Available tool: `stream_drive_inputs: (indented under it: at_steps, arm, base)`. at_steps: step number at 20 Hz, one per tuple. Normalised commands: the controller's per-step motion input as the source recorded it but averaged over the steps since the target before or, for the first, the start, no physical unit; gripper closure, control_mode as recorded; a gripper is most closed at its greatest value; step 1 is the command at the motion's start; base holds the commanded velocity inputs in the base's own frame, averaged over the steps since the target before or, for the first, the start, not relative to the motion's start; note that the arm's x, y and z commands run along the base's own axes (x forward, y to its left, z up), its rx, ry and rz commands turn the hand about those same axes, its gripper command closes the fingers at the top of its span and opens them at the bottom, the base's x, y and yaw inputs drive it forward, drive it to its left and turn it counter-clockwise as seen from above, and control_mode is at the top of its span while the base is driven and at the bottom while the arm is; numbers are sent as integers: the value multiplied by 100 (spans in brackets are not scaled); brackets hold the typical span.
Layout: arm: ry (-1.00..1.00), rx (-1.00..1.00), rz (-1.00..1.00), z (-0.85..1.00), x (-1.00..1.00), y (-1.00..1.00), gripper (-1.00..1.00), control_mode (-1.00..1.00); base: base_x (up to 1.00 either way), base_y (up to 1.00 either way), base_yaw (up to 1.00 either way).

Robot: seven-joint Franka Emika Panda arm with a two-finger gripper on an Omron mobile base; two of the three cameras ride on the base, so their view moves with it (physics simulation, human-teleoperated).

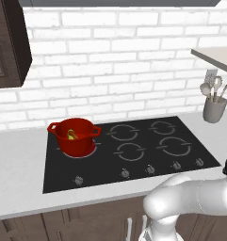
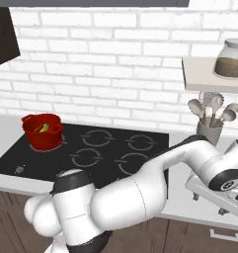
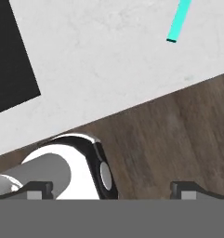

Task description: Put the carrot and cucumber in the pot. Retrieve the spatula and lightly stir the vegetables in the pot.

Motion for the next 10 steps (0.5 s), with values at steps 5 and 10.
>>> stream_drive_inputs:
  at_steps: [5, 10]
  arm:
    - [0, 0, -1, -16, 38, 0, -100, -100]
    - [-2, 0, 0, -11, 38, -33, -100, -100]
  base:
    - [0, 0, 0]
    - [0, 0, 0]
